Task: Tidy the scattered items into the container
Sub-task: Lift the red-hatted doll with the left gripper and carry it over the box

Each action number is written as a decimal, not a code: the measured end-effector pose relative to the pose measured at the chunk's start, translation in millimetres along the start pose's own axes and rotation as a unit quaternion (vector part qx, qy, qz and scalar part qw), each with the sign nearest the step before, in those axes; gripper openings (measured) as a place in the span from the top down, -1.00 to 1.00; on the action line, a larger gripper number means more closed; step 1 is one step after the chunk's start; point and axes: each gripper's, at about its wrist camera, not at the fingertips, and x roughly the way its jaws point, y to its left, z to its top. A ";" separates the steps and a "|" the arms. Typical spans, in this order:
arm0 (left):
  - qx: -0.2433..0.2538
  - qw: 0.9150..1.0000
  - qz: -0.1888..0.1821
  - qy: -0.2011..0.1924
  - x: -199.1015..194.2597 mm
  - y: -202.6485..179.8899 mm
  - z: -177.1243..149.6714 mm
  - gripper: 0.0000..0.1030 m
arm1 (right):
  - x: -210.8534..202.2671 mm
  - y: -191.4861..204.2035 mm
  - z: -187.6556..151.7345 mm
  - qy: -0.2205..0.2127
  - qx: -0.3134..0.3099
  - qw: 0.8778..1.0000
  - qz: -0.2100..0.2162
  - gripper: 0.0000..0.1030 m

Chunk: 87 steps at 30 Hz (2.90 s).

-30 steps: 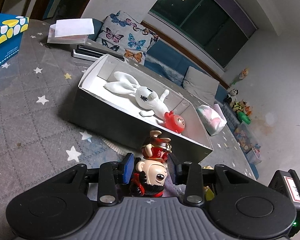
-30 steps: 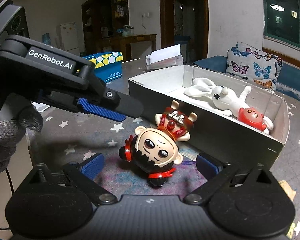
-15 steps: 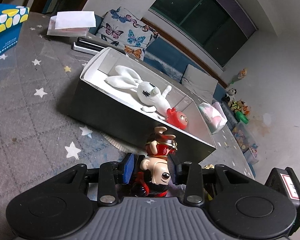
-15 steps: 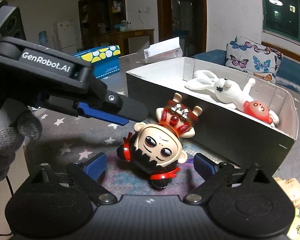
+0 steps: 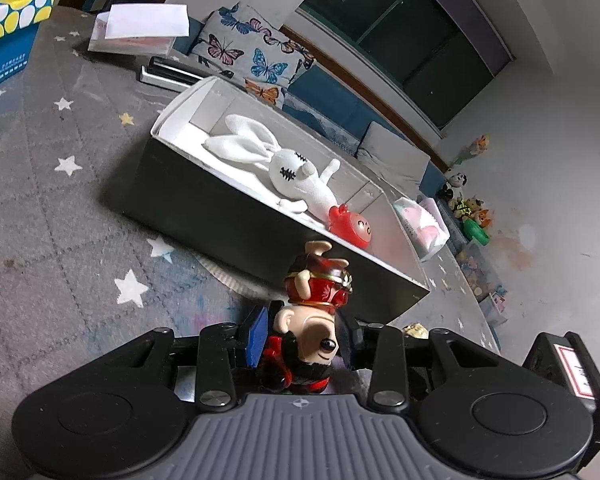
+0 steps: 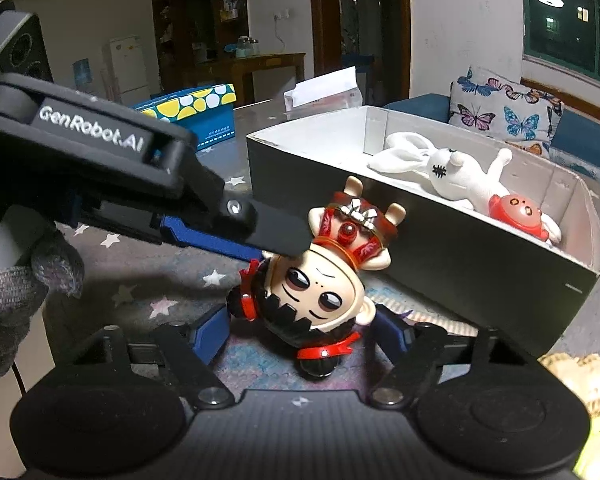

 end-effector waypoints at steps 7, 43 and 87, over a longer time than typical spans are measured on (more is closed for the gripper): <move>-0.023 1.000 -0.009 0.004 2.0 5.9 -2.0 0.28 | 0.1 -1.3 0.5 0.003 -0.001 1.000 0.004 -0.51; -0.074 0.997 -0.010 0.034 4.8 13.7 3.5 0.28 | -23.1 -4.2 5.0 0.009 -0.005 0.999 0.035 -0.53; -0.058 0.997 -0.014 0.049 9.9 11.1 6.5 0.17 | -18.7 -6.6 -0.8 0.020 0.010 0.999 0.048 -0.09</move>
